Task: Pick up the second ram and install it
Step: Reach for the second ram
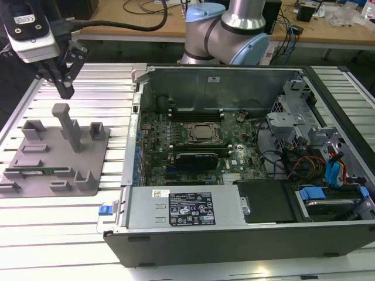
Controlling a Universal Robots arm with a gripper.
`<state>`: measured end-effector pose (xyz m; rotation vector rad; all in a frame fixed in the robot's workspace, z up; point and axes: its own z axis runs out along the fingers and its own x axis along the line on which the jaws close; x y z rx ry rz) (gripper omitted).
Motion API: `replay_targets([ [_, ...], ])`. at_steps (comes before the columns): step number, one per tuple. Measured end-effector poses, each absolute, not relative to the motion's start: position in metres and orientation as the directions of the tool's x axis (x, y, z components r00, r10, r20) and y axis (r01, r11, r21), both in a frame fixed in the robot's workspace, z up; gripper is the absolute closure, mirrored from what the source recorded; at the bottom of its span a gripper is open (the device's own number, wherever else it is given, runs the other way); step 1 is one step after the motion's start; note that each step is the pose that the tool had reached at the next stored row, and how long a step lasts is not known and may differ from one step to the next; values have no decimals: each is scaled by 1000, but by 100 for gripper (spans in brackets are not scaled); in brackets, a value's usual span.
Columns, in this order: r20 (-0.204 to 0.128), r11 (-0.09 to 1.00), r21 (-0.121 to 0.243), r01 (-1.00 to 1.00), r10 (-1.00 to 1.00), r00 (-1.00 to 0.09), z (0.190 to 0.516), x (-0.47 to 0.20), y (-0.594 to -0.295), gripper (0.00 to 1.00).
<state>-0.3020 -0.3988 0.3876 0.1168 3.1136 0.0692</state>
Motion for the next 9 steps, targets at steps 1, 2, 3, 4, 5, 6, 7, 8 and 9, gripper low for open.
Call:
replay_targets([
  [1,-23,996,45,74,75,-997,386,-307,-399,92],
  [2,-23,996,45,74,75,-997,386,-310,-399,92],
  [3,-23,996,45,74,75,-997,385,-314,-399,92],
  [4,-23,996,45,74,75,-997,385,-317,-399,92],
  [5,-23,996,45,74,75,-997,384,-319,-399,92],
  [6,-23,996,45,74,75,-997,384,-322,-399,92],
  [7,-23,996,45,74,75,-997,383,-325,-399,92],
  [8,-23,996,45,74,75,-997,383,-327,-399,92],
  [9,-23,996,45,74,75,-997,383,-331,-399,92],
])
